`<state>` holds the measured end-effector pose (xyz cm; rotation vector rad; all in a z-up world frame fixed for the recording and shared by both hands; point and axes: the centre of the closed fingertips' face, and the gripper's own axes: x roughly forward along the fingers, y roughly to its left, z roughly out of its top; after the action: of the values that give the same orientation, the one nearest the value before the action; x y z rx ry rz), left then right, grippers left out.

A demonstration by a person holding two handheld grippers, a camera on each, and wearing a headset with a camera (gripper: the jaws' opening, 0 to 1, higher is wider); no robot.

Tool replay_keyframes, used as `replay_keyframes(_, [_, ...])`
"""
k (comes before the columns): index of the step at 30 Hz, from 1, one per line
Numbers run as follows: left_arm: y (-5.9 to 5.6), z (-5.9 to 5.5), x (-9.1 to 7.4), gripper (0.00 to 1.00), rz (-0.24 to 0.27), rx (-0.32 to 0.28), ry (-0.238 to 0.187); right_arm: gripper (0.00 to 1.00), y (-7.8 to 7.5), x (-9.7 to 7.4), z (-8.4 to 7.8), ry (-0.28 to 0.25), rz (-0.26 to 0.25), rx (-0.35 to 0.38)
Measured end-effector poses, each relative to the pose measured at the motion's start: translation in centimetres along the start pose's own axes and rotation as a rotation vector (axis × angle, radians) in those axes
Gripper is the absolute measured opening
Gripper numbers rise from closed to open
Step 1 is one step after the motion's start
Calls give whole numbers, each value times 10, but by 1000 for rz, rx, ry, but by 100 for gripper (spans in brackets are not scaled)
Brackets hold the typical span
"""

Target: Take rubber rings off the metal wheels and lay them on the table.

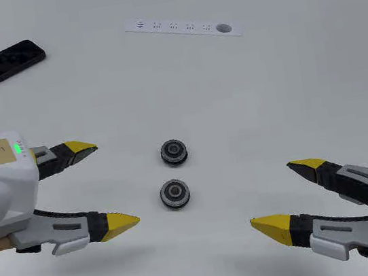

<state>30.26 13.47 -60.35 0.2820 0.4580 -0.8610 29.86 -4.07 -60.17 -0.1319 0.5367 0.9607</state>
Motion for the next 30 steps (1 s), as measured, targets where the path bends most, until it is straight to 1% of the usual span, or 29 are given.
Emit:
replay_keyframes(3, [0,5,8,72,-3,0,-8,68,2,2,-2,9,12,6])
replay_keyframes(5, [-1,6,14,73,-12,-6,-8,68,4,4,-4,23,20,-2])
replay_keyframes(7, [-3,7,18,71,-19,-15,-2,68,5,4,-4,23,25,-1])
replay_keyframes(9, [-5,6,23,69,-30,-15,7,67,5,5,-2,14,31,13])
replay_keyframes(13, [-13,5,31,66,-62,-15,5,66,6,7,1,-2,39,36])
replay_keyframes(16, [-17,4,36,64,-74,-7,5,66,6,8,4,-19,41,58])
replay_keyframes(17, [-18,4,37,63,-78,-7,3,65,6,8,5,-24,41,63])
replay_keyframes(18, [-19,5,38,62,-84,0,-8,64,6,8,5,-25,44,71])
replay_keyframes(19, [-20,6,39,61,-87,8,-17,63,7,8,4,-19,49,73])
replay_keyframes(20, [-23,8,39,61,-103,18,-25,62,9,9,1,-2,62,69])
replay_keyframes(21, [-25,7,40,60,-115,26,-23,61,10,9,-1,7,67,66])
replay_keyframes(24, [-23,4,42,56,-122,34,-14,60,14,10,-5,17,79,70])
replay_keyframes(26, [-21,1,45,54,-118,32,-4,59,16,11,-6,12,86,87])
replay_keyframes(28, [-18,0,48,54,-109,32,-6,59,19,13,-5,4,89,96])
replay_keyframes(29, [-17,0,49,54,-111,32,-6,59,19,13,-5,4,92,97])
replay_keyframes(30, [-20,0,51,52,-120,35,-4,59,20,14,-5,8,95,100])
